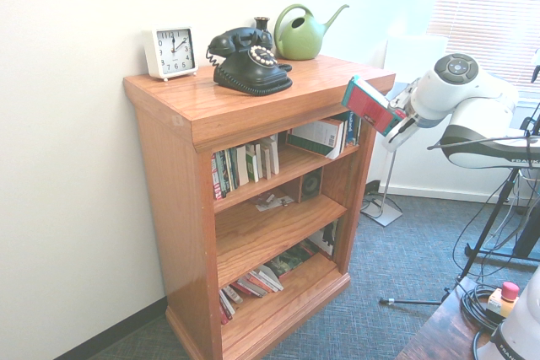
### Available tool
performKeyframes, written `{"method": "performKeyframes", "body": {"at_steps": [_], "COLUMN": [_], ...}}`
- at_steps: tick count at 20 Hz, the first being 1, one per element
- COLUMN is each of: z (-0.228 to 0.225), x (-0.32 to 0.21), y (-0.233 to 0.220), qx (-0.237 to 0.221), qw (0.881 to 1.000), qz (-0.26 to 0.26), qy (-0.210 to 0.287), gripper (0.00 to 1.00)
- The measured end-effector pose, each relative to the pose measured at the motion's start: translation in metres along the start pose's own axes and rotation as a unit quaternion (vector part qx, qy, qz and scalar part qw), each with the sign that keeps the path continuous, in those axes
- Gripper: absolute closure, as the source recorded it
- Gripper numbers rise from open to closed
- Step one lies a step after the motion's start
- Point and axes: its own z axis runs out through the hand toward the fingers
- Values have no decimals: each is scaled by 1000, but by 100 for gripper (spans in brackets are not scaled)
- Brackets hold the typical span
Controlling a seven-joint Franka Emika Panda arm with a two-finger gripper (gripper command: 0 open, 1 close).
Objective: Organize the shelf
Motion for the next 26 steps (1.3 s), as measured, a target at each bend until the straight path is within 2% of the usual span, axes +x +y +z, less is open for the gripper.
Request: {"method": "performKeyframes", "body": {"at_steps": [5,13,26], "z": [7,33,81], "x": [-29,-44,-64], "y": [3,10,-18], "qx": [10,33,93], "qw": [1000,999,995], "qz": [1,11,9], "qy": [-10,-18,-45], "gripper": [100,100,100]}}
